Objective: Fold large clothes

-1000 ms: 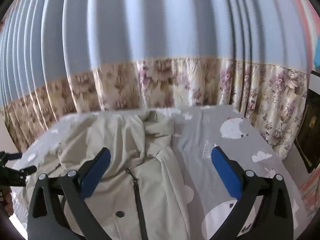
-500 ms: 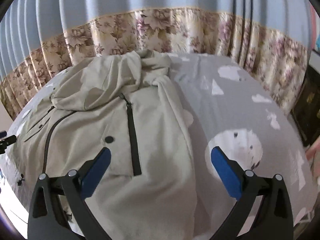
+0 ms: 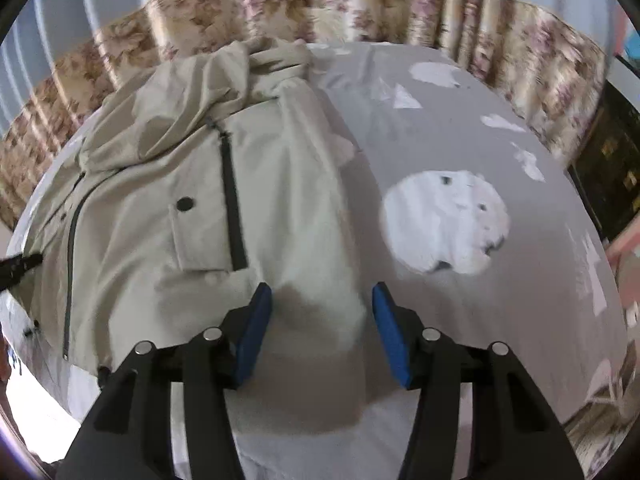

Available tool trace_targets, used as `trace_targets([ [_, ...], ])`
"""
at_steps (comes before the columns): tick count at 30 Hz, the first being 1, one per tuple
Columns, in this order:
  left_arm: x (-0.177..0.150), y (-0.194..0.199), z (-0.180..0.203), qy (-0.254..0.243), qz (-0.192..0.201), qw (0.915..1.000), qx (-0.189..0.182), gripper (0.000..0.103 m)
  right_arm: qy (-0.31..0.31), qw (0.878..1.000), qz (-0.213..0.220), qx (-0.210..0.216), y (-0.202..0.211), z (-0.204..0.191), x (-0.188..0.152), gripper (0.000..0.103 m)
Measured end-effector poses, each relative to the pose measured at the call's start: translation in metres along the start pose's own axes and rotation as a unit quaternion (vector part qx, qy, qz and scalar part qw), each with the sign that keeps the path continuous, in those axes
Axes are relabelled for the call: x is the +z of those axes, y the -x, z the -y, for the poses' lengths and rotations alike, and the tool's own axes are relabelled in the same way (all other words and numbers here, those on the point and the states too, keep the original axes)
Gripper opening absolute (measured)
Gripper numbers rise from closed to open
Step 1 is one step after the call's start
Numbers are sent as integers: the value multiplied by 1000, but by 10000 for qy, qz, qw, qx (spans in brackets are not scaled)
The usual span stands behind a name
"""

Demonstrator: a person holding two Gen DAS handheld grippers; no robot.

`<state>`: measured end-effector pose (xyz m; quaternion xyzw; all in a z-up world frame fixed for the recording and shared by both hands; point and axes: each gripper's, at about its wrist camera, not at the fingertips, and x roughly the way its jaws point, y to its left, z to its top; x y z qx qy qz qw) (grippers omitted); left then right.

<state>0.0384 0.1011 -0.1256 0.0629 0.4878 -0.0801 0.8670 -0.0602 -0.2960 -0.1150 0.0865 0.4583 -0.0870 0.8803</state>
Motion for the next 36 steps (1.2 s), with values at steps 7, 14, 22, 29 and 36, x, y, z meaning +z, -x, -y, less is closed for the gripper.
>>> trace_targets([
  [7,3,-6,-4,-87,-310,9995,-71,50,170,9975,-611,300,-10,4,2,39],
  [14,21,13,8,-292,-30,9991,-320,9,590,9969,-47,521,-7,-20,36,5],
  [22,86,70,11,-445,1073,9920,-500,8,1398,9808,1350,-182,49,-41,112,4],
  [29,141,108,-14,-62,1564,9836,-901,8,1842,9554,2140,-869,91,-44,177,4],
  [36,142,135,-2,-90,1700,9782,-1190,8,1840,9044,3258,-2051,165,-41,213,0],
])
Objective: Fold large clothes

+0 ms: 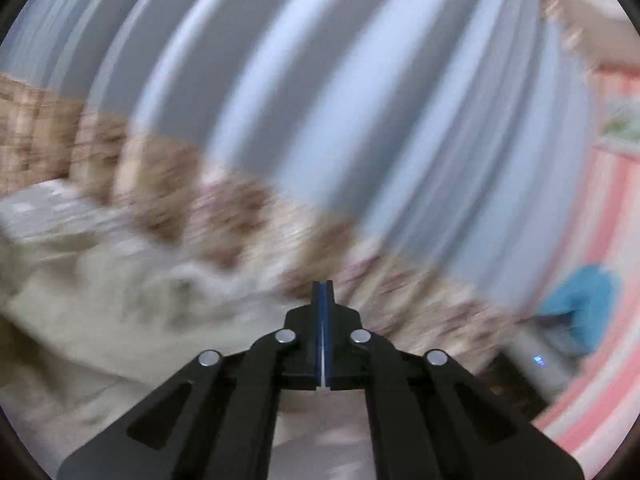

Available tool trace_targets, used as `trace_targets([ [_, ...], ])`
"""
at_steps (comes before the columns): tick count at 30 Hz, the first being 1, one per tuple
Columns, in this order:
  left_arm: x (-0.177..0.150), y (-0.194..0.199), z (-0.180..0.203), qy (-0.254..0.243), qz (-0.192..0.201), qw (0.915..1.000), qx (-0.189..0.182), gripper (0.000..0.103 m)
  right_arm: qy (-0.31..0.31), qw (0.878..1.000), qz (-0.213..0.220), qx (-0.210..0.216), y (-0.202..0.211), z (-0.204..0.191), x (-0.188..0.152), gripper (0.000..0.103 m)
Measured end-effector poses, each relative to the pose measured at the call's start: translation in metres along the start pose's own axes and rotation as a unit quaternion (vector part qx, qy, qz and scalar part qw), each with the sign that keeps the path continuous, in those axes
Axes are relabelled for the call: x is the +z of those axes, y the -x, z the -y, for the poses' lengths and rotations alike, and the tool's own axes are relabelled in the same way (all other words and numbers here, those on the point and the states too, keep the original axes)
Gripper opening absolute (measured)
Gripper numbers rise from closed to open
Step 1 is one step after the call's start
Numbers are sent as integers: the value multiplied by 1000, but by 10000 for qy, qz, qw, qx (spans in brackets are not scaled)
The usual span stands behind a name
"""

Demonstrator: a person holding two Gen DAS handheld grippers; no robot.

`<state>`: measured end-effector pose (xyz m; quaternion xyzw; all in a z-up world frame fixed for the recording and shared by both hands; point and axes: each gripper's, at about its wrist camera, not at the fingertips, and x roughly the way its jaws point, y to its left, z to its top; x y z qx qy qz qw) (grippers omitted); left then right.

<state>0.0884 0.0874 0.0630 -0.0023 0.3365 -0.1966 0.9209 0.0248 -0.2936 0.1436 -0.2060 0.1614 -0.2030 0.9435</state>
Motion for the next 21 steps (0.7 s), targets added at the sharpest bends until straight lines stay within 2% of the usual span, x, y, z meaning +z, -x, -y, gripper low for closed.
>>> trace_targets([
  [3,-2,-26,-4,45,-348,9994,-10,8,-536,9963,-393,541,-21,31,9,0],
  [5,-3,-62,-11,188,-752,9969,-121,8,-482,9881,-978,1081,-62,15,-8,0],
  [7,-5,-82,-13,207,-900,9955,-216,9,-502,9762,-1485,1497,-93,-6,-33,0],
  [10,-11,-87,-4,-89,-845,9964,61,10,-539,9505,-2230,2093,-126,-49,-90,0],
  [14,-30,-75,-2,-335,-731,9958,429,16,-913,9266,-2597,2561,-123,-76,-146,2],
  [16,-41,-67,-11,-208,-764,9955,521,23,-1103,9220,-2653,2596,-122,-80,-162,3],
  [17,-45,-61,-16,-143,-767,9953,577,33,-1230,9176,-2675,2669,-121,-81,-168,3],
  [18,-53,-51,-24,-62,-767,9944,721,56,-1319,9149,-2728,2669,-119,-81,-172,4],
  [19,-57,-45,-28,-33,-758,9933,871,71,-1343,9136,-2777,2650,-117,-82,-175,6],
  [20,-64,-34,-36,7,-681,9897,1258,92,-1350,9131,-2794,2646,-115,-80,-178,20],
  [21,-68,-23,-43,37,-594,9850,1621,97,-1350,9144,-2777,2619,-111,-81,-180,32],
])
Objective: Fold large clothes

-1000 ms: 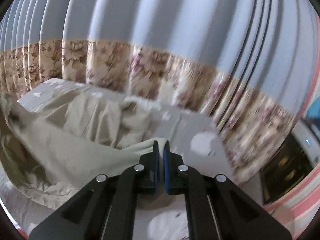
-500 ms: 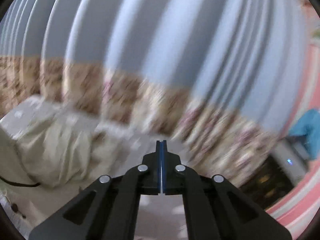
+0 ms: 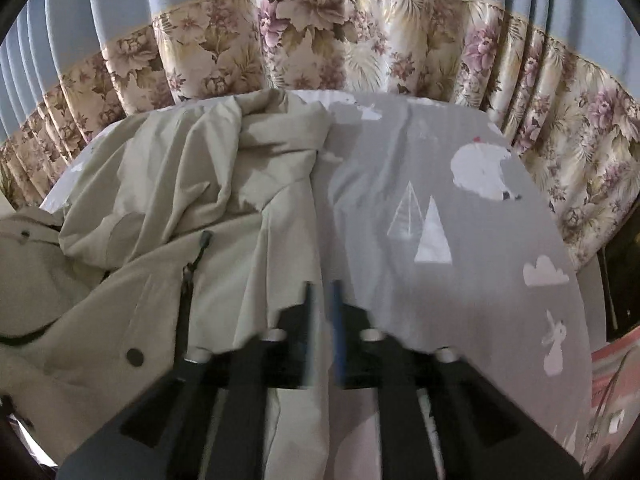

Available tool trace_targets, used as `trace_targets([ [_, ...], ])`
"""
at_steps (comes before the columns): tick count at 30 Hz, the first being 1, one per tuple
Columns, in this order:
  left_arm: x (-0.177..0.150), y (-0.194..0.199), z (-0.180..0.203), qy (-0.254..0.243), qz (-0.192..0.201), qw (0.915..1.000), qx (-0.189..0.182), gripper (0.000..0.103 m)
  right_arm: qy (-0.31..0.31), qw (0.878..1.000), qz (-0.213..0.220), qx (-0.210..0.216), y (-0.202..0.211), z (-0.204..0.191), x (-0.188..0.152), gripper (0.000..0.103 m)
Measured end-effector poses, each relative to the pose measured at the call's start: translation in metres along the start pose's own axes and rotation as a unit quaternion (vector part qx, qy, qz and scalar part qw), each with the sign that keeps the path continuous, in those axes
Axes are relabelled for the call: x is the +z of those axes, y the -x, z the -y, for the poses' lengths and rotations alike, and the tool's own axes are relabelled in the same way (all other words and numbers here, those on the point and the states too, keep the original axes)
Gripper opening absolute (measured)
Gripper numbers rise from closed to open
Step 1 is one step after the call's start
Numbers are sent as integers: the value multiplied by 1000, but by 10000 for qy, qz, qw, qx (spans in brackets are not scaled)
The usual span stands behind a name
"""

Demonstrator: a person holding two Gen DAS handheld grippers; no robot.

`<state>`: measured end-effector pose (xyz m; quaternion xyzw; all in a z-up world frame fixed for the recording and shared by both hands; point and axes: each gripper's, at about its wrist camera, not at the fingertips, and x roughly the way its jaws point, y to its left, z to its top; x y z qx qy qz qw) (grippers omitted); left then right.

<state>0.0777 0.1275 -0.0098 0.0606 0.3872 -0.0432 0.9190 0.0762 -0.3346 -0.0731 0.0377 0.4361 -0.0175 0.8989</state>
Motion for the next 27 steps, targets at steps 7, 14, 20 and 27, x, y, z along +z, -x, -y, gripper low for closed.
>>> trace_targets([
  [7,-28,10,-46,544,-182,9983,131,99,-72,9998,149,104,22,-11,-22,58],
  [14,-63,-31,13,-18,-650,9960,-621,99,-98,9999,-1,96,31,-16,-59,59],
  [20,-92,-52,31,3,-1081,9875,-1148,86,-392,9990,-154,142,47,-5,-97,59],
  [27,-101,-53,46,-382,-1293,9844,-1127,27,-452,9968,-640,161,48,0,-129,56],
])
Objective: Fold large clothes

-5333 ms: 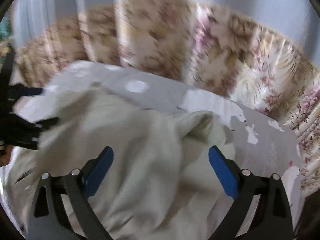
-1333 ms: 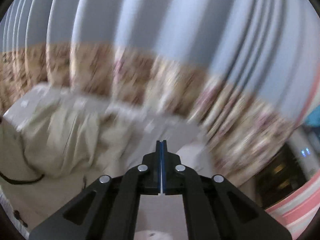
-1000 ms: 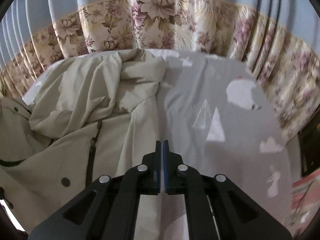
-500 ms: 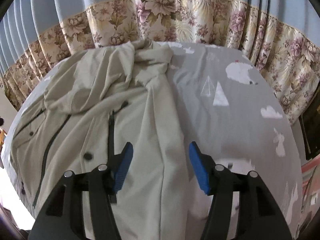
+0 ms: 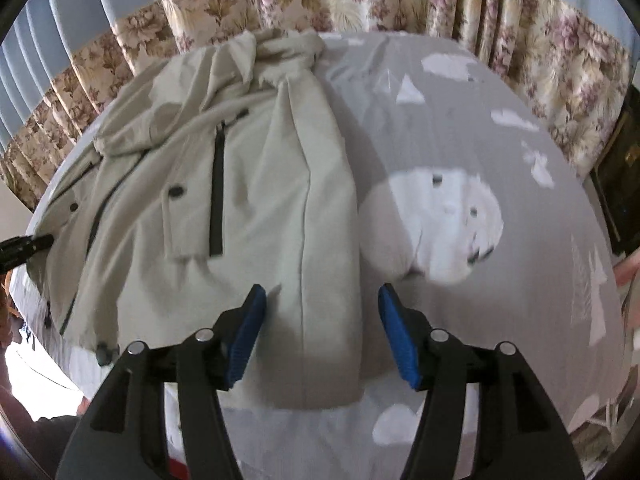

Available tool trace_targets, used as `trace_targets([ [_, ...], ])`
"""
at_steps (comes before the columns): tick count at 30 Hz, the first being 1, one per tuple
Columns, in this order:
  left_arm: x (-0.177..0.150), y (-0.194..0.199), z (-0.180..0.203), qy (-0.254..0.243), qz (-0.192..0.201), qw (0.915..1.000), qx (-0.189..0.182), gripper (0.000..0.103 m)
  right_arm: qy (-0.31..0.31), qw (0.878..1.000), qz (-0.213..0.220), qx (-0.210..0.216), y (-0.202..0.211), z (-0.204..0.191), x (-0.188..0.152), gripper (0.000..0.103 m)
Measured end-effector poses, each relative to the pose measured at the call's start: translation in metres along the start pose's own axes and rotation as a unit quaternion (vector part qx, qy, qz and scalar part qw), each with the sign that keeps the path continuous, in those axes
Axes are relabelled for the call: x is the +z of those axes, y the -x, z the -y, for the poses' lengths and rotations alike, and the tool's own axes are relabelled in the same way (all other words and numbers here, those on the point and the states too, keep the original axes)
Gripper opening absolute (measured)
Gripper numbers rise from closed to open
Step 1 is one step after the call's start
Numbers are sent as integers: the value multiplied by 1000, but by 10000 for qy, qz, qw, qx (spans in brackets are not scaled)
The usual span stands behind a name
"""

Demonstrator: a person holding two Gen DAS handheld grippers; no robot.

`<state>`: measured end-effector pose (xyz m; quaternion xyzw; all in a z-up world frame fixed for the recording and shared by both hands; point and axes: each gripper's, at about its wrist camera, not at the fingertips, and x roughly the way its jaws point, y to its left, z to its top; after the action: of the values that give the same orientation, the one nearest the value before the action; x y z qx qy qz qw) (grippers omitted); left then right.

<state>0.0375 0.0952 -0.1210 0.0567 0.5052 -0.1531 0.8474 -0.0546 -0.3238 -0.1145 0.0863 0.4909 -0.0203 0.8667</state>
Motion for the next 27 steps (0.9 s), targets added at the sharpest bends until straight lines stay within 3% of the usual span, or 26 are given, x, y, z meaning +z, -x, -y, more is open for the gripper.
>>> trace_targets([
  [1,2,2,1,-42,10,10000,-20,25,-1,9999,-47,104,-3,-1,-1,31],
  [2,5,6,1,-53,52,9999,-113,22,-15,9998,-44,188,-4,-3,-2,14],
  [4,12,13,0,-11,164,9992,-357,20,67,9998,27,182,-1,-11,4,8],
  [11,62,46,3,-176,636,9927,-1011,17,756,9940,770,194,31,-35,77,7],
  [19,145,76,-13,208,1019,9841,-1441,16,1329,9739,1833,-165,81,-55,187,6],
  [23,191,73,-22,262,1119,9860,-1207,16,1356,9729,1848,-304,70,-58,251,6],
  [27,248,33,-56,620,938,9893,-932,17,1133,9837,1336,-405,4,-51,328,6],
])
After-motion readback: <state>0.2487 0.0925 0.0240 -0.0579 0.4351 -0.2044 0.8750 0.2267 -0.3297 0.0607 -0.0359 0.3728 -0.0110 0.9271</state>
